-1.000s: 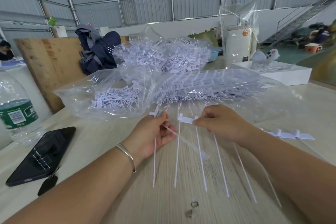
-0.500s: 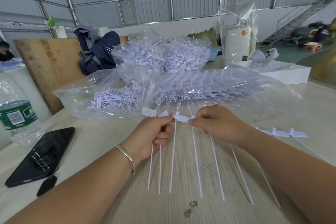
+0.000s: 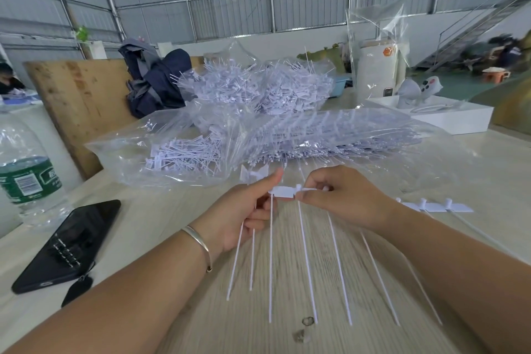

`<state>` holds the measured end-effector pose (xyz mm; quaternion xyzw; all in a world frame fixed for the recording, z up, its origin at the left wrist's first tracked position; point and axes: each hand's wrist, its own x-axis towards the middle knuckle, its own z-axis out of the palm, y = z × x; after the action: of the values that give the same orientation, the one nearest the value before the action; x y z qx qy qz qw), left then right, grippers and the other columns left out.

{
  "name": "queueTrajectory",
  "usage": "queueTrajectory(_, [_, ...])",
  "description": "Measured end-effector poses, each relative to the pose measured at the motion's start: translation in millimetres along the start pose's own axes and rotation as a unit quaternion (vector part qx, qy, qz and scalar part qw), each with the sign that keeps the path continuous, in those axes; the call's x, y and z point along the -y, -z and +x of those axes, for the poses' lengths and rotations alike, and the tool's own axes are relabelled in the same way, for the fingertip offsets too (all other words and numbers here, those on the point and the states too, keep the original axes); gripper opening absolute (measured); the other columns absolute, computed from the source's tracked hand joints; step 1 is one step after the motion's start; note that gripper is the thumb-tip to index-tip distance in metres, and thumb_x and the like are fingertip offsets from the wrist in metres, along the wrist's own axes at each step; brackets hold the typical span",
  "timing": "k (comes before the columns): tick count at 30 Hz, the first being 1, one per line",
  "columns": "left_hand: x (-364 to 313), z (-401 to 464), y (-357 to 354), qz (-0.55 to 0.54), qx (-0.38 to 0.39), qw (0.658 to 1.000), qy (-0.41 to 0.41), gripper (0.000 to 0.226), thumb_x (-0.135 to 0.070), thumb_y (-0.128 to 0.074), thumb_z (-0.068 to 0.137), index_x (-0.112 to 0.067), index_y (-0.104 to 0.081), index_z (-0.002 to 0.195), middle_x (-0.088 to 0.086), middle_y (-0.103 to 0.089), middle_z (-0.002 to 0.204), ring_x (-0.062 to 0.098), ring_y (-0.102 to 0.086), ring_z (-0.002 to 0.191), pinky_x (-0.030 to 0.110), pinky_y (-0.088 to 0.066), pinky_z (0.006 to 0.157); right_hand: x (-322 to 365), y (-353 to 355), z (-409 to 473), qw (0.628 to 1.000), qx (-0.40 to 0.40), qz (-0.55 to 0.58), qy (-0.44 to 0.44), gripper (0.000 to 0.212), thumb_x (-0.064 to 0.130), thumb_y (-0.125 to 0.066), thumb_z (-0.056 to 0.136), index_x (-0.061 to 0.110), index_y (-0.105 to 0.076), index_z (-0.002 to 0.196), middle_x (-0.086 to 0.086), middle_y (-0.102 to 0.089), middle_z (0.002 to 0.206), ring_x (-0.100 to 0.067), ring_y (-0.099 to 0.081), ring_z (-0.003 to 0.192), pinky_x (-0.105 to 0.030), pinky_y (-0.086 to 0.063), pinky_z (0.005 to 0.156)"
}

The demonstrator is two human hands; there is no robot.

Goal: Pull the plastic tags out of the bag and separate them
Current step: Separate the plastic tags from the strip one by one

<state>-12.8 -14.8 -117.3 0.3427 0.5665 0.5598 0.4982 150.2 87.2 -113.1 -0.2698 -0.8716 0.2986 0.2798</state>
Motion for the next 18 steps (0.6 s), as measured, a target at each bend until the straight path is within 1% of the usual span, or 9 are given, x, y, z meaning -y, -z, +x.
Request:
queueTrajectory(2, [1.2,-0.8,-2.2,0.015,-0.011,1.000,-0.012,0.023,-0.040,-0.079,0.067,-0.021,-0.071,0.058,-0.005,-0.038,0.055,0.003,-0.022,0.035,0.015,-0.016,0.030,-1.0,2.2,0.4,1.000,-0.006,0.004,0.008,0.025,0.042,-0.070,0.079,0.018,-0.067,0.074,0.012,-0.051,0.062,0.000,-0.046,0.057,-0.021,-0.036,0.060])
queueTrajectory(4, [3.7,0.6,-3.6,0.020,-0.038,0.999,-0.023,0.020,-0.030,-0.080,0.071,-0.018,-0.071,0.058,-0.005,-0.037,0.055,0.003,-0.022,0.035,0.015,-0.017,0.030,-2.6,6.2,0.4,1.000,-0.009,0.011,0.013,0.025,0.042,-0.070,0.079,0.017,-0.068,0.076,0.012,-0.053,0.064,0.000,-0.046,0.058,-0.021,-0.036,0.061])
queueTrajectory(6, [5.5,2.0,-3.7,0.012,-0.062,0.998,-0.029,0.025,-0.022,-0.077,0.078,-0.017,-0.069,0.055,-0.005,-0.037,0.054,0.004,-0.023,0.034,0.015,-0.018,0.030,-4.4,10.8,0.4,1.000,-0.011,0.022,0.013,0.026,0.041,-0.071,0.078,0.015,-0.068,0.077,0.007,-0.054,0.063,-0.006,-0.046,0.057,-0.025,-0.037,0.062])
queueTrajectory(8, [5.5,2.4,-3.6,-0.004,-0.069,0.997,-0.028,0.026,-0.020,-0.076,0.080,-0.016,-0.068,0.055,-0.006,-0.038,0.052,0.003,-0.024,0.033,0.015,-0.018,0.029,-5.6,14.9,0.8,1.000,-0.008,0.028,0.008,0.027,0.039,-0.071,0.080,0.013,-0.068,0.077,-0.002,-0.054,0.062,-0.012,-0.046,0.058,-0.028,-0.036,0.063])
queueTrajectory(9, [5.0,2.1,-3.6,-0.012,-0.065,0.997,-0.026,0.023,-0.020,-0.076,0.079,-0.015,-0.069,0.057,-0.007,-0.039,0.051,0.003,-0.024,0.033,0.015,-0.018,0.029,-6.3,16.2,1.2,1.000,-0.006,0.023,0.005,0.028,0.040,-0.071,0.081,0.012,-0.067,0.077,-0.004,-0.055,0.062,-0.014,-0.047,0.058,-0.028,-0.037,0.064])
queueTrajectory(11, [3.4,1.1,-3.7,-0.023,-0.047,0.998,-0.018,0.017,-0.022,-0.076,0.074,-0.012,-0.068,0.064,-0.006,-0.039,0.052,0.002,-0.023,0.034,0.014,-0.017,0.029,-7.9,17.5,2.1,1.000,-0.005,0.006,-0.001,0.034,0.045,-0.069,0.081,0.012,-0.066,0.074,0.000,-0.057,0.059,-0.011,-0.050,0.056,-0.027,-0.038,0.064])
queueTrajectory(13, [2.2,0.2,-2.0,-0.033,-0.025,0.999,-0.008,0.018,-0.024,-0.076,0.069,-0.009,-0.065,0.071,-0.006,-0.038,0.053,0.002,-0.021,0.034,0.014,-0.015,0.030,-8.1,17.9,2.5,1.000,0.000,-0.005,-0.004,0.039,0.048,-0.067,0.082,0.012,-0.063,0.067,0.006,-0.057,0.054,-0.005,-0.049,0.050,-0.024,-0.039,0.060])
queueTrajectory(15, [1.3,-1.1,0.3,-0.054,-0.001,0.999,0.006,0.021,-0.022,-0.076,0.067,-0.007,-0.063,0.076,-0.006,-0.035,0.055,0.001,-0.021,0.034,0.014,-0.015,0.030,-8.6,17.1,2.8,1.000,0.018,0.003,-0.008,0.043,0.049,-0.065,0.083,0.009,-0.062,0.066,0.007,-0.056,0.052,-0.004,-0.048,0.048,-0.023,-0.039,0.058])
queueTrajectory(18, [-0.6,-4.7,0.9,-0.111,0.050,0.992,0.025,0.013,-0.020,-0.074,0.070,-0.011,-0.067,0.065,-0.005,-0.031,0.065,0.001,-0.022,0.033,0.013,-0.016,0.031,-8.1,17.1,1.1,0.997,0.054,0.059,0.003,0.046,0.050,-0.062,0.084,0.007,-0.064,0.068,0.005,-0.058,0.053,-0.007,-0.050,0.050,-0.019,-0.041,0.058])
